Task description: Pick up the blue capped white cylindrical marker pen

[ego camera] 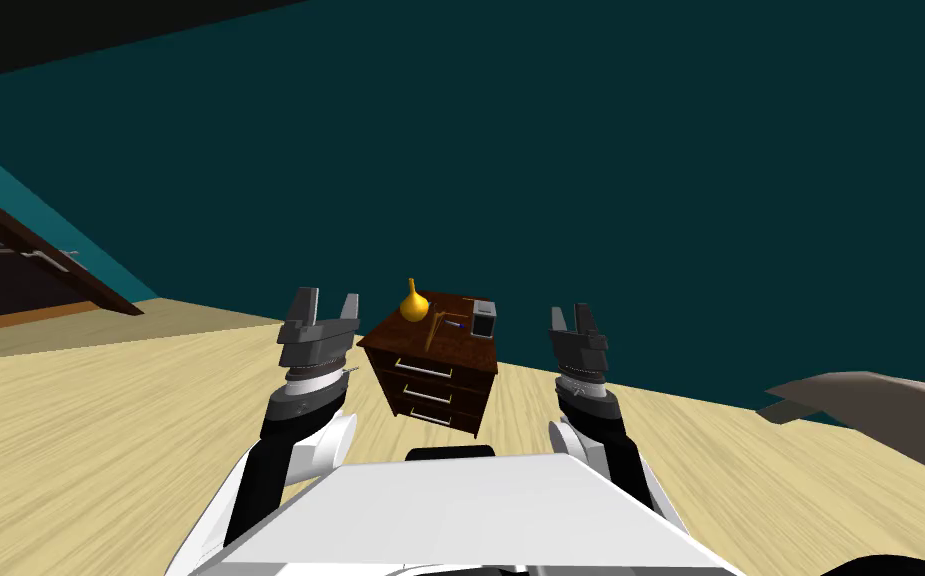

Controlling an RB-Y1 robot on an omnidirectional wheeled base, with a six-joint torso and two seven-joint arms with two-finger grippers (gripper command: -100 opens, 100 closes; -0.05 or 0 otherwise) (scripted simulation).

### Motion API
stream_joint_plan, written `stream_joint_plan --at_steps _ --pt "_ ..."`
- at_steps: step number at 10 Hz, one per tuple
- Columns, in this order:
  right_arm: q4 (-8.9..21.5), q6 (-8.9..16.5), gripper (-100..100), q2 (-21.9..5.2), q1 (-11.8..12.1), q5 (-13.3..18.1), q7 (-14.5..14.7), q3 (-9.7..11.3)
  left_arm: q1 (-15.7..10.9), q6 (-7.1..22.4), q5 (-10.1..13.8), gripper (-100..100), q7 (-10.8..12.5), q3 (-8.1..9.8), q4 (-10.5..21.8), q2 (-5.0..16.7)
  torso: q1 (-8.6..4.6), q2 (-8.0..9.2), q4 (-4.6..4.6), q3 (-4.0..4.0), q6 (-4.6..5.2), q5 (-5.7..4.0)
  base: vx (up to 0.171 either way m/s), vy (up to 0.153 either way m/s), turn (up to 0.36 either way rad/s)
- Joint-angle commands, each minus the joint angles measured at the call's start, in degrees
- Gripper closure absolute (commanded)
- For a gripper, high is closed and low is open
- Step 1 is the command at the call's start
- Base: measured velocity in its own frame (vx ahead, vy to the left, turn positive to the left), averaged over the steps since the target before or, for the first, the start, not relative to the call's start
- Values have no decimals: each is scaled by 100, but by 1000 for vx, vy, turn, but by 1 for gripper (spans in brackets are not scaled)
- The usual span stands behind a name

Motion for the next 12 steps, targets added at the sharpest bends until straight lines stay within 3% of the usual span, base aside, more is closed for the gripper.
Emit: stream_joint_plan --at_steps 1,12 --pt "12 -40 -100 -204 12 86 -74 -33 0 0 0 0 0 0 0 0 0 0 0 0 0 0 -29 2 119" --pt "422 -383 -100 -1820 165 990 -796 -512 -1 0 0 0 0 0 0 0 7 19 5 11 -1 2 -59 19 161"
